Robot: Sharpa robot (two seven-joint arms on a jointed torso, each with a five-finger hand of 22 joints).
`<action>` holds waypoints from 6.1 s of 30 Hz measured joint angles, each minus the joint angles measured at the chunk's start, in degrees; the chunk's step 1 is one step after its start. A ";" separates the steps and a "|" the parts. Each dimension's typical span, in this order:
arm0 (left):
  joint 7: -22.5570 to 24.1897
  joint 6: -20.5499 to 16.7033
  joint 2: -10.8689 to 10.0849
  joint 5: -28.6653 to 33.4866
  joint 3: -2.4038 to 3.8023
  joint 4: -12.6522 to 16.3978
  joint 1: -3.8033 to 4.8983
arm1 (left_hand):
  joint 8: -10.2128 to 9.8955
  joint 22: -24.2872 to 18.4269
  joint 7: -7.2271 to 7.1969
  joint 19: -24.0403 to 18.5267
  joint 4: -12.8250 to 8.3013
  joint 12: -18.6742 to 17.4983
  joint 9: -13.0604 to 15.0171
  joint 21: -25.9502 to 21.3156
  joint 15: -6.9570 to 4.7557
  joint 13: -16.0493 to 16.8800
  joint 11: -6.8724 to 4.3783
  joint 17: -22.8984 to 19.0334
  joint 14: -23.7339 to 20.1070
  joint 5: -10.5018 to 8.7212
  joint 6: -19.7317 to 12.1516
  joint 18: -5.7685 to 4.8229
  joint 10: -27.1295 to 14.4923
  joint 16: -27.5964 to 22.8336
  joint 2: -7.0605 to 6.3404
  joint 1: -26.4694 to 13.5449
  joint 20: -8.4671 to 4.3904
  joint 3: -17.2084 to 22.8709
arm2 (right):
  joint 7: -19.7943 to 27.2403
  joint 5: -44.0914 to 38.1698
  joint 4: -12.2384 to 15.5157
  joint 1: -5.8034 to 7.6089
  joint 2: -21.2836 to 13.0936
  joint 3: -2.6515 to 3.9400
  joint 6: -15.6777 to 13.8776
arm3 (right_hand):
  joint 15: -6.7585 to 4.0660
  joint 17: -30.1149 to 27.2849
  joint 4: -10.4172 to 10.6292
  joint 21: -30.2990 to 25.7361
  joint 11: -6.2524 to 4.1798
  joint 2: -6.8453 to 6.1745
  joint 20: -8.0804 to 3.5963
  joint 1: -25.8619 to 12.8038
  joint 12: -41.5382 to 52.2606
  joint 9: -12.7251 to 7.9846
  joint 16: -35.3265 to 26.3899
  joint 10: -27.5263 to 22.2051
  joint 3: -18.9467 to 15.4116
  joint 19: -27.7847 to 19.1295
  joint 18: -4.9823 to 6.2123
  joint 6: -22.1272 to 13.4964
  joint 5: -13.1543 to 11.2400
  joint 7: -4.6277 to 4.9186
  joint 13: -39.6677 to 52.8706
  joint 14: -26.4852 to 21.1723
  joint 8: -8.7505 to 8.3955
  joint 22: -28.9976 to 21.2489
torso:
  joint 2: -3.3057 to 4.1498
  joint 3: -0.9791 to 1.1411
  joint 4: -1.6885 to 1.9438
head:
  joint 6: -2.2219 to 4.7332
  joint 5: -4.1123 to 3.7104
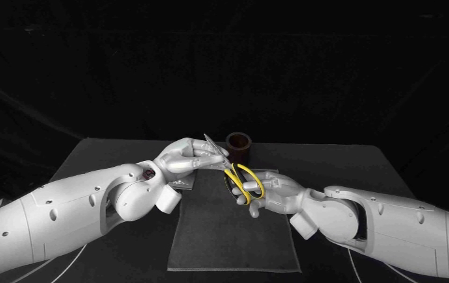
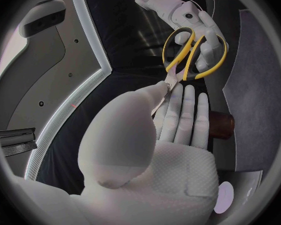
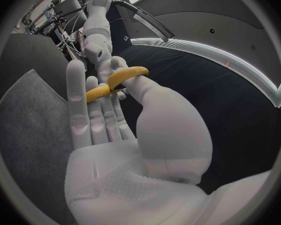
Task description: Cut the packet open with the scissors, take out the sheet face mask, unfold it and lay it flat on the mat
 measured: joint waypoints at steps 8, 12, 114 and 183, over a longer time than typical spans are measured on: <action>-0.09 -1.86 0.55 -1.51 0.01 0.00 0.00 | 0.00 0.00 0.11 0.00 0.07 0.17 1.92 0.00 -0.01 0.11 -0.74 0.11 0.42 0.03 -0.11 0.61 0.92 0.00 -0.05 -0.06 0.00 0.07 | -1.14 -2.42 -0.39 0.02 0.53 0.00 3.42 | 1.52 -0.76 7.66 -0.94 1.09 -0.40 1.51 -3.47 0.23 -0.85 -2.16 -5.97 0.18 0.71 0.87 -1.61 -2.32 -0.28 0.02 -3.45 -3.25 -1.39 | 0.01 0.01 -0.02 | -0.24 0.01; -0.16 -2.56 0.85 -2.45 0.00 0.05 0.00 | 0.00 0.00 0.20 0.00 0.08 0.11 1.90 0.00 -0.21 0.21 -0.83 0.18 0.62 0.03 -0.20 0.62 1.03 0.00 -0.29 -0.29 0.00 0.07 | -1.76 -3.29 -0.56 0.06 0.93 0.01 4.45 | 1.93 -1.00 8.29 -1.19 1.60 -0.61 2.02 -3.67 0.23 -1.01 -2.72 -7.82 -1.72 0.81 0.91 -2.08 -2.61 -0.27 0.02 -4.69 -4.22 -1.90 | 0.01 0.05 -0.02 | -0.34 0.03; 8.77 -18.96 5.50 -12.52 -0.52 -3.29 0.00 | -0.09 -0.19 1.46 -3.18 0.50 -0.01 3.34 -1.77 -0.39 0.05 -0.72 0.85 1.65 -0.22 -1.44 0.05 2.16 -0.05 -0.67 -2.77 -0.50 0.47 | 2.01 -0.20 -1.21 0.95 5.53 0.37 -2.92 | 5.27 -13.18 3.11 -32.26 2.99 -2.19 8.65 -7.20 0.17 -4.33 -0.88 -7.84 -2.76 -62.98 -2.71 -8.42 -4.32 -2.26 -0.11 -10.46 5.12 -17.70 | -0.07 -0.03 -0.04 | 1.07 -1.09; -3.26 13.05 5.53 4.93 -0.69 -9.19 -0.01 | -2.29 -1.97 2.42 -25.69 0.55 0.88 1.07 -10.25 2.56 0.39 1.60 -0.48 -7.48 0.32 -6.45 0.55 -4.85 -3.87 -5.81 -4.91 1.53 -5.90 | -0.60 -4.57 -0.05 1.69 4.68 0.51 3.07 | 2.32 -4.68 -2.72 -18.46 1.25 4.13 5.27 6.67 8.06 -4.25 9.97 2.94 6.01 -34.41 0.36 5.66 -9.06 -0.97 5.71 2.94 11.00 -10.24 | -0.01 0.02 -0.02 | 0.67 -0.92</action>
